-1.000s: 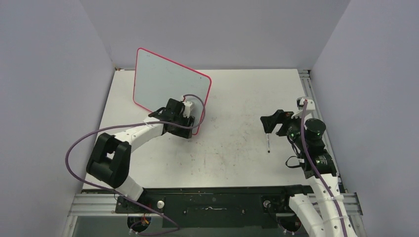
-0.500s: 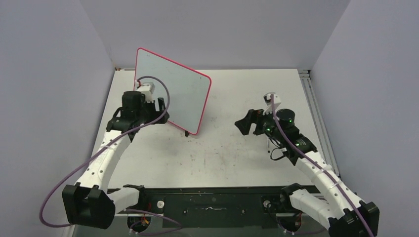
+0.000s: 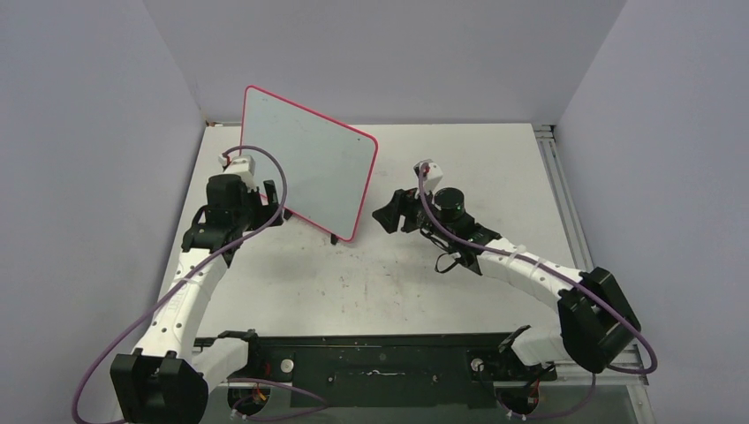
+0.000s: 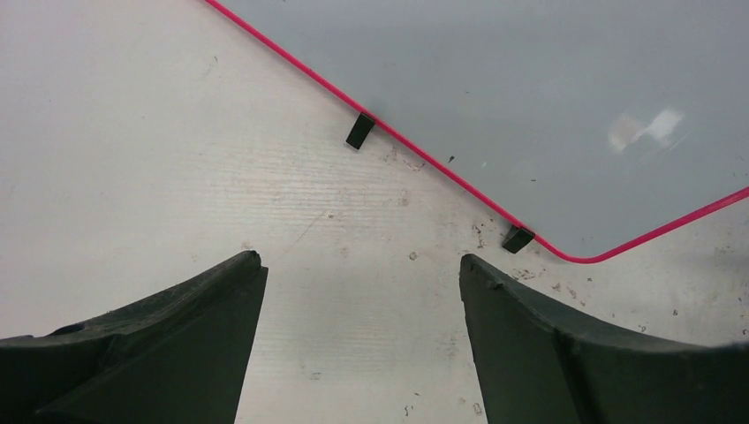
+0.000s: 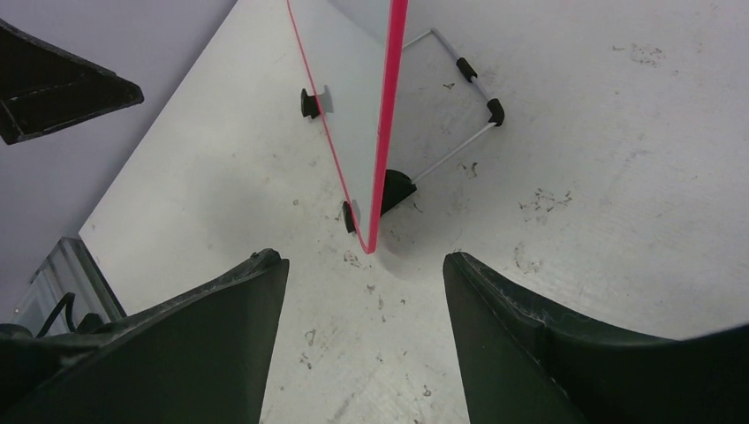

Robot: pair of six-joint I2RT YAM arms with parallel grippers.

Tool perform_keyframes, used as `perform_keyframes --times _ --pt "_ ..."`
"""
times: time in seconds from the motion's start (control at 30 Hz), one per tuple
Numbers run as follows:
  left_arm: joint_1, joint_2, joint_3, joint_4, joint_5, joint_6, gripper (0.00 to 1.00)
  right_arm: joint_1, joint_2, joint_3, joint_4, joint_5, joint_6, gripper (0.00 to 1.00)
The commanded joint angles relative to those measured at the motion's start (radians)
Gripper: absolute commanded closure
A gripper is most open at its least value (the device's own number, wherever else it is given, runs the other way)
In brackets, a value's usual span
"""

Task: Write a sentence on the whiteboard
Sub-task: Adjust the whiteboard on the whiteboard stand.

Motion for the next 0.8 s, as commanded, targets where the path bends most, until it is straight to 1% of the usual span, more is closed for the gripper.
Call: perform_keyframes --times 0.0,0.13,0.3,0.43,0.67,0.77 --pt "0.004 -0.024 0.008 0.001 -0.021 0.002 0.21 0.007 0.078 0.048 0.171 0.003 -0.002 0.36" --pt "0.006 -0.024 0.012 0.003 -0.014 0.002 0.21 0.01 0.142 0.066 0.217 0.019 -0.009 0.39" --pt "0.007 -0.021 0.012 0.007 -0.01 0.004 0.2 0.021 0.254 0.109 0.292 -0.009 0.008 0.45" --pt "0.02 -0.012 0.016 0.007 -0.008 0.005 0.2 0.027 0.331 0.15 0.339 -0.034 0.019 0.52" --pt "0.045 -0.006 0.018 0.012 0.009 0.002 0.2 0.038 0.4 0.199 0.354 -0.033 0.011 0.59" --pt "0.052 -0.001 0.021 0.016 0.019 0.001 0.2 0.037 0.427 0.204 0.389 -0.046 0.03 0.63"
